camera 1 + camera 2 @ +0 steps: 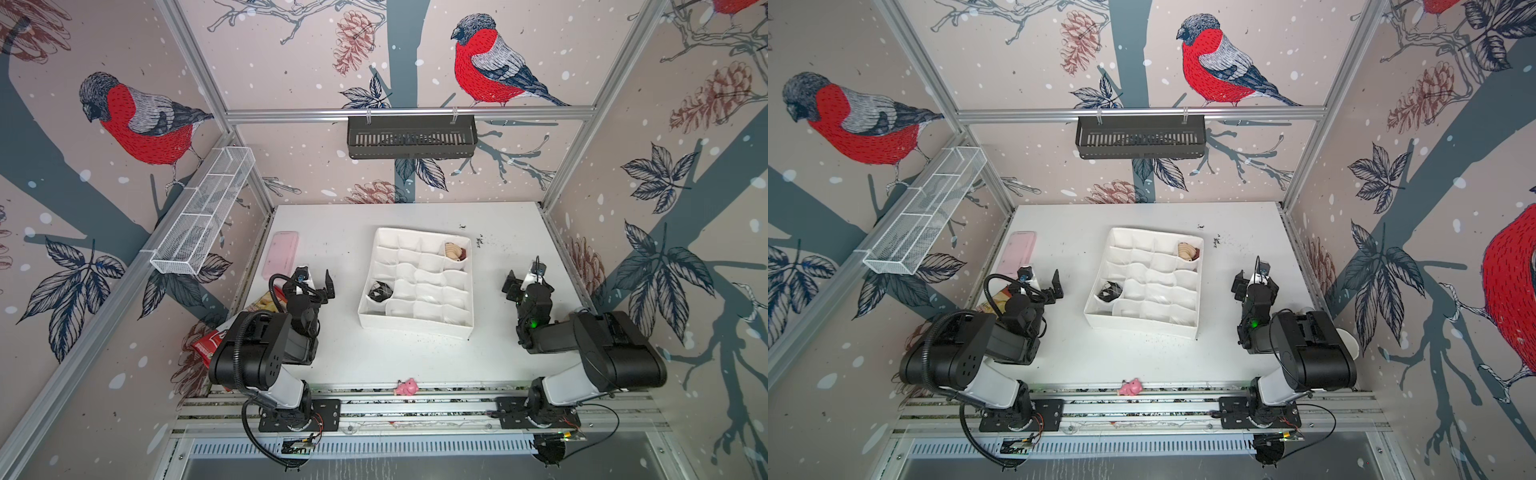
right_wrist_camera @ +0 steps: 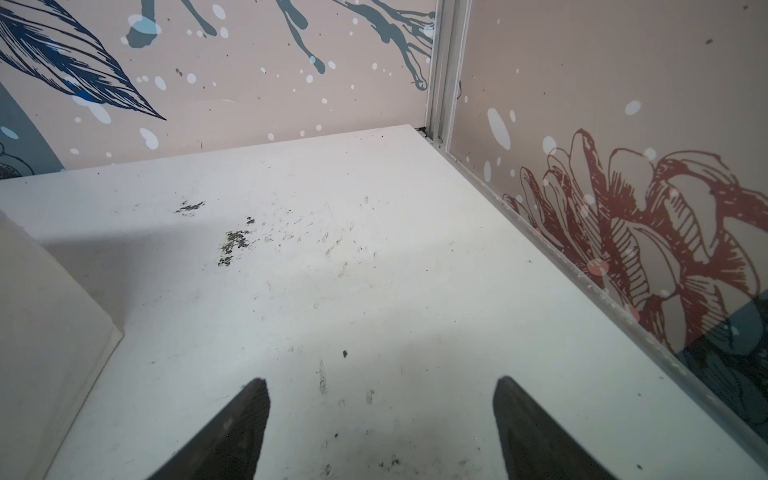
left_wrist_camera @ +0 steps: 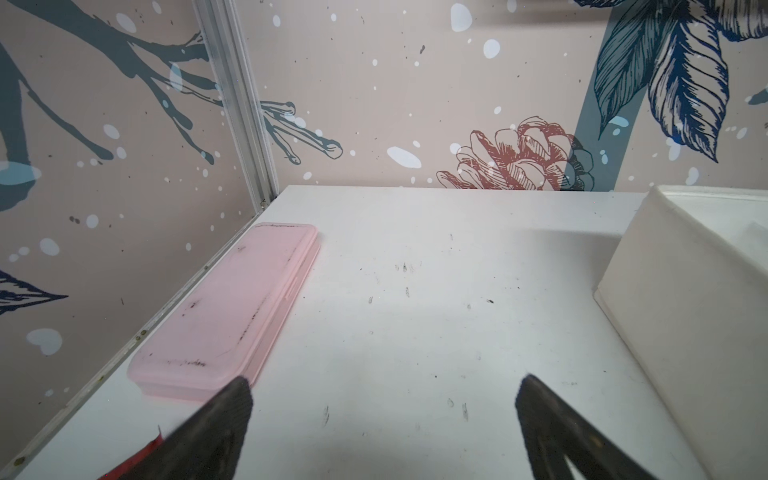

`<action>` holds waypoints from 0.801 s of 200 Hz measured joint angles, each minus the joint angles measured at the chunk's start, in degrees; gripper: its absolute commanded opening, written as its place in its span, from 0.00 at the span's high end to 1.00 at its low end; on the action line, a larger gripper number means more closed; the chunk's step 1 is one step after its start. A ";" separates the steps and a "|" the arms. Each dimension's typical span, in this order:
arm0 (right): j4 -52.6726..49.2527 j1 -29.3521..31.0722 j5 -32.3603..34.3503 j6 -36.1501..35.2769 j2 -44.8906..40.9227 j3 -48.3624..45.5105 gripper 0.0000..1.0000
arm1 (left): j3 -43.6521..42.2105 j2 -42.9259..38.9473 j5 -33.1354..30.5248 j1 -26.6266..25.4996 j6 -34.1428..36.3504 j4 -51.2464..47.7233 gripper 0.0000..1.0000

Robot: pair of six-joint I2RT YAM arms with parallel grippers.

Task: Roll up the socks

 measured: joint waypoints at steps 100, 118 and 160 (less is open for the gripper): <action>2.29 -0.37 -0.07 -1.27 -0.11 0.31 0.00 | 3.39 -0.02 1.42 0.00 0.94 -4.35 0.01; 2.29 -0.37 -0.07 -1.27 -0.13 0.31 0.00 | 3.39 -0.02 1.36 0.00 0.94 -4.37 0.01; 2.47 -0.37 -0.07 -1.29 -0.31 0.31 0.00 | 3.39 -0.02 1.29 0.00 0.94 -4.37 0.01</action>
